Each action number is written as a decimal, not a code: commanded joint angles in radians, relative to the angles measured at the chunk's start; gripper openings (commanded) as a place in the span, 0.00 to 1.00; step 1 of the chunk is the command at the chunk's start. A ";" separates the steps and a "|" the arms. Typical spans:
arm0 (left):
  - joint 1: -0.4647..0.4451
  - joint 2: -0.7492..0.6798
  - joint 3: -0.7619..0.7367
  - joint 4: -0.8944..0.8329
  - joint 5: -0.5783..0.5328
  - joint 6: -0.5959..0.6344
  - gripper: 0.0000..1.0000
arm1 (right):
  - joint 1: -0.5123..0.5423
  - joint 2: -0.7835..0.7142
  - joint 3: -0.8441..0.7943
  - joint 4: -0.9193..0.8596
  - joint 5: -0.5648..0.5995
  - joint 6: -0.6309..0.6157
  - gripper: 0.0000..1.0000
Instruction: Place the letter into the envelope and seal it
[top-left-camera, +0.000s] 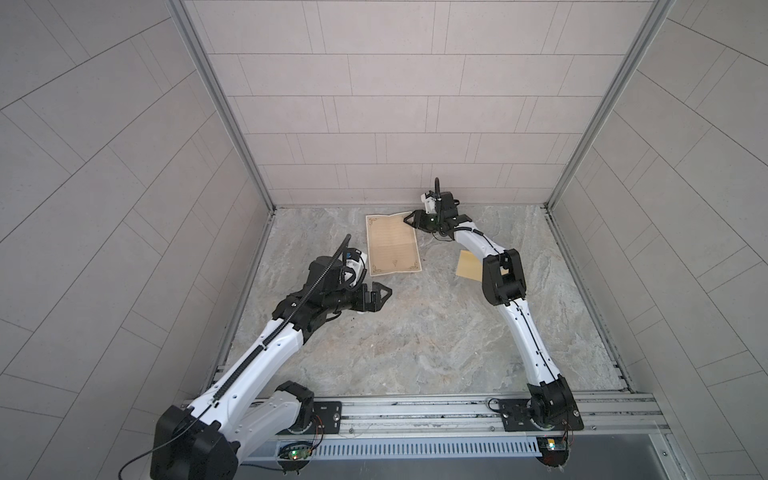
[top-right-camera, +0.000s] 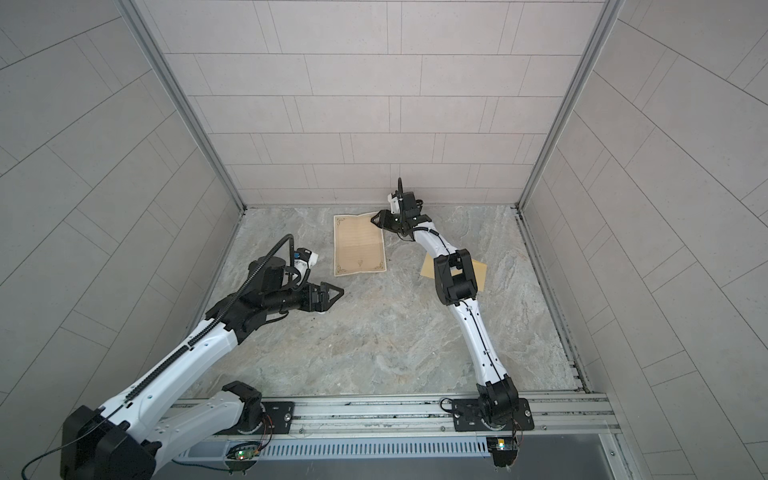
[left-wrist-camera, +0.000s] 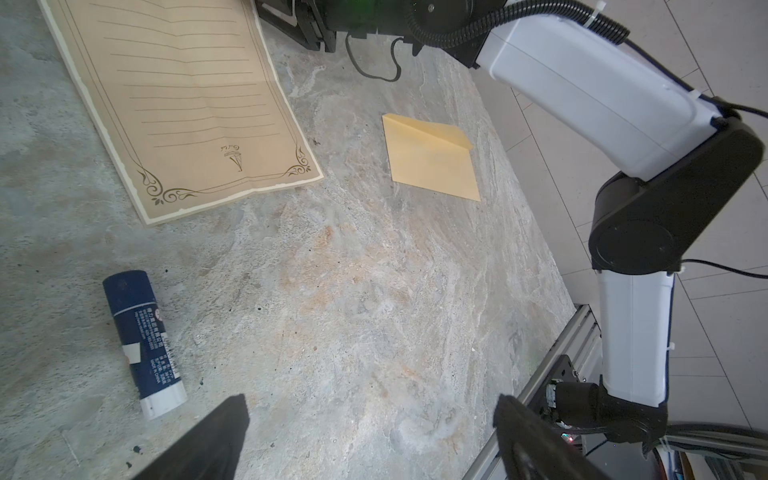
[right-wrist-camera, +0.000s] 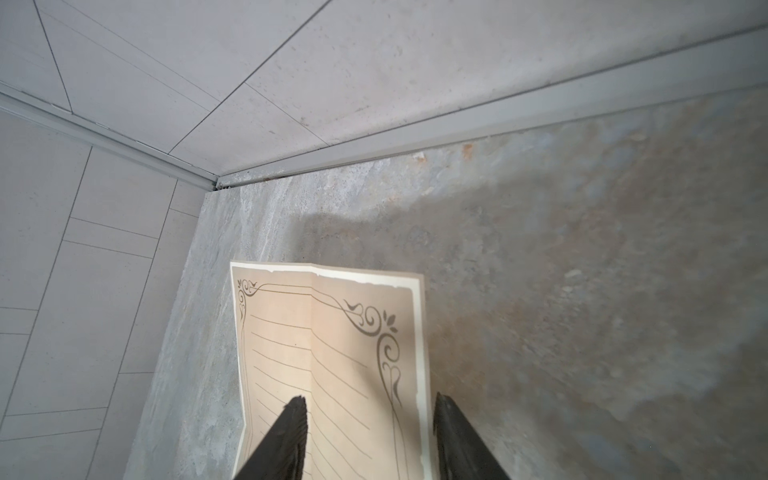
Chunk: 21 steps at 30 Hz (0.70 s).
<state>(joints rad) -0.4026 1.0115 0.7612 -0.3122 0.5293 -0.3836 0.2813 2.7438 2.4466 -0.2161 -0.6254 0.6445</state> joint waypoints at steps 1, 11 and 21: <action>-0.005 -0.009 -0.014 -0.010 0.001 0.020 0.99 | 0.004 0.022 0.015 -0.001 -0.022 0.011 0.43; -0.005 -0.013 -0.026 0.002 0.006 0.015 0.99 | 0.004 0.030 0.000 0.017 -0.056 0.000 0.09; -0.005 -0.026 -0.030 0.005 0.001 0.015 0.99 | 0.004 -0.064 -0.110 0.064 -0.051 -0.063 0.00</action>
<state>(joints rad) -0.4026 1.0061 0.7437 -0.3119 0.5304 -0.3836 0.2813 2.7468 2.3856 -0.1753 -0.6762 0.6178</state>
